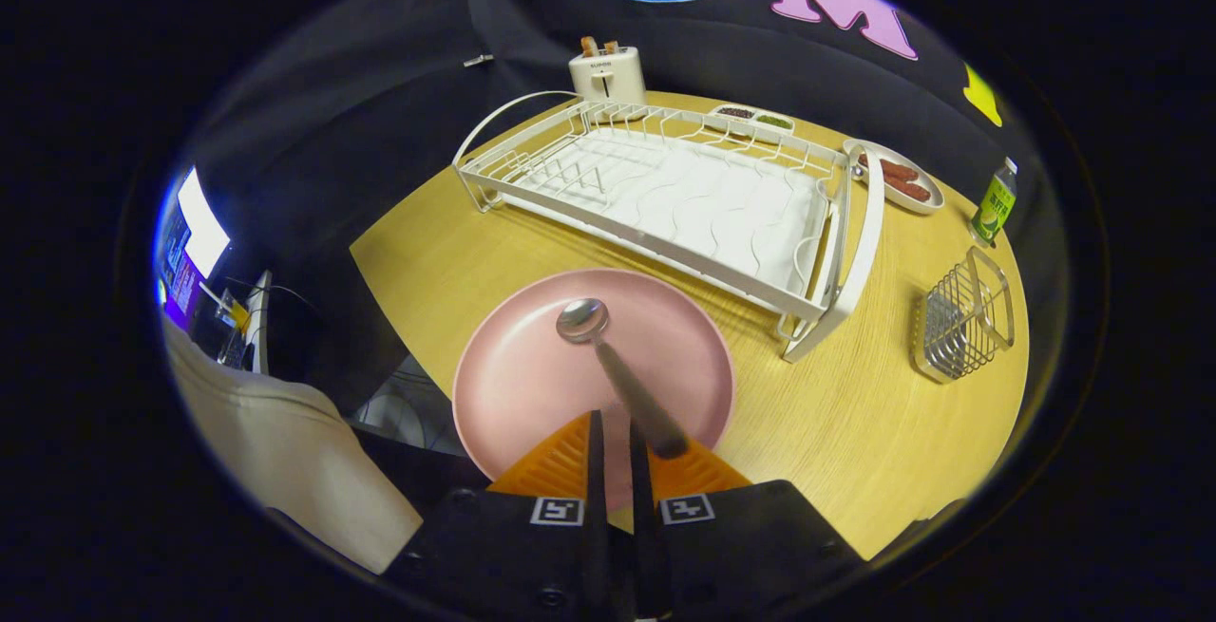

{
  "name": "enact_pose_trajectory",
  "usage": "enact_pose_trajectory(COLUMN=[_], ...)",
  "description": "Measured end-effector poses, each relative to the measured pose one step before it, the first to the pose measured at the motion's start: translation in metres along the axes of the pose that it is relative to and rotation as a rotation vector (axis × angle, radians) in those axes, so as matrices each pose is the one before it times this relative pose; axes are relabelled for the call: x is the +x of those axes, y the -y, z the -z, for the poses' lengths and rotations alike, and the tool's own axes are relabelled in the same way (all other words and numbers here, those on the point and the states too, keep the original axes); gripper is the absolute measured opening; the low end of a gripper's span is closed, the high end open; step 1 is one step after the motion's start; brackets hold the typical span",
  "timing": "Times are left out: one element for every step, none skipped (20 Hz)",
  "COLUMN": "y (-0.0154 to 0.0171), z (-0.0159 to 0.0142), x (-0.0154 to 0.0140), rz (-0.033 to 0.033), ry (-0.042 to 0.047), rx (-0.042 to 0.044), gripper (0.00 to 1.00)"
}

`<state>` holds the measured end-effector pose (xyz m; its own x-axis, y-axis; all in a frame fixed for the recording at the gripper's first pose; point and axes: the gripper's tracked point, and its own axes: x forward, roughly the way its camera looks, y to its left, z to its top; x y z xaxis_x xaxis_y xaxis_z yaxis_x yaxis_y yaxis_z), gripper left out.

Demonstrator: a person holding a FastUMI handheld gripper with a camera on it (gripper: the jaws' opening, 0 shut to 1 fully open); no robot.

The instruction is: Take the plate from the dish rack, then take the spoon from the basket and place it into the plate.

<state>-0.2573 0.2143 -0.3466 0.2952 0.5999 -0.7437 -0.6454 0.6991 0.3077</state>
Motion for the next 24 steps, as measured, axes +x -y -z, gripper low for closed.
enact_pose_trajectory(y=[0.00223, 0.00161, -0.00034, -0.00065, -0.00103, -0.00151, -0.0012, -0.00116, -0.00174, -0.00169, -0.00179, -0.00241, -0.0016, -0.00254, -0.00274, -0.00218, -0.00288, -0.00148, -0.0005, 0.00043, 0.00058, 0.00178, 0.00423, 0.00531], z=[-0.00071, -0.00139, -0.00076, -0.00066, 0.00065, -0.00002, 0.00002, -0.00093, -0.00121, -0.00349, -0.00446, -0.00726, -0.0068, -0.00845, -0.01041, -0.01159, -0.011, -0.01219, -0.01235, -0.0147, -0.01273, -0.01328, -0.01324, -0.01439], x=[-0.00022, 0.00049, 0.00006, 0.00056, -0.0004, -0.00016, -0.00109, -0.00089, -0.00178, -0.00295, -0.00304, -0.00461, -0.00603, -0.00441, -0.00624, -0.00552, -0.00628, -0.0057, -0.00483, -0.0057, -0.00408, -0.00392, -0.00434, -0.00374], rz=[0.00607, 0.0032, 0.00014, -0.00318, -0.00367, -0.00513, -0.00477, -0.00458, -0.00431, -0.00517, -0.00511, -0.00524, -0.00556, -0.00488, -0.00375, -0.00159, -0.00273, -0.00001, 0.0032, 0.00344, 0.006, 0.00769, 0.01784, 0.02113], ry=[-0.00108, 0.00201, 0.00332, 0.00052, -0.00049, -0.00373, -0.00099, 0.00269, 0.0032, 0.00741, 0.00875, 0.01461, 0.01597, 0.01824, 0.02005, 0.02396, 0.02582, 0.02598, 0.02674, 0.02967, 0.02415, 0.02507, 0.02405, 0.02763], rx=[0.00482, 0.00397, 0.00553, 0.00237, -0.00048, -0.00121, -0.00051, 0.00068, 0.00131, 0.00316, 0.00374, 0.00194, 0.00053, -0.00047, -0.00086, -0.00185, -0.0024, -0.00216, -0.00423, -0.00643, -0.00807, -0.01032, -0.01204, -0.01178], gripper=[0.21, 0.27, 0.34, 0.39, 0.46, 0.5, 0.58, 0.65, 0.71, 0.72, 0.73, 0.73, 0.75, 0.77, 0.84, 0.86, 0.88, 0.9, 0.97, 0.99, 0.99, 0.99, 0.99, 0.99])
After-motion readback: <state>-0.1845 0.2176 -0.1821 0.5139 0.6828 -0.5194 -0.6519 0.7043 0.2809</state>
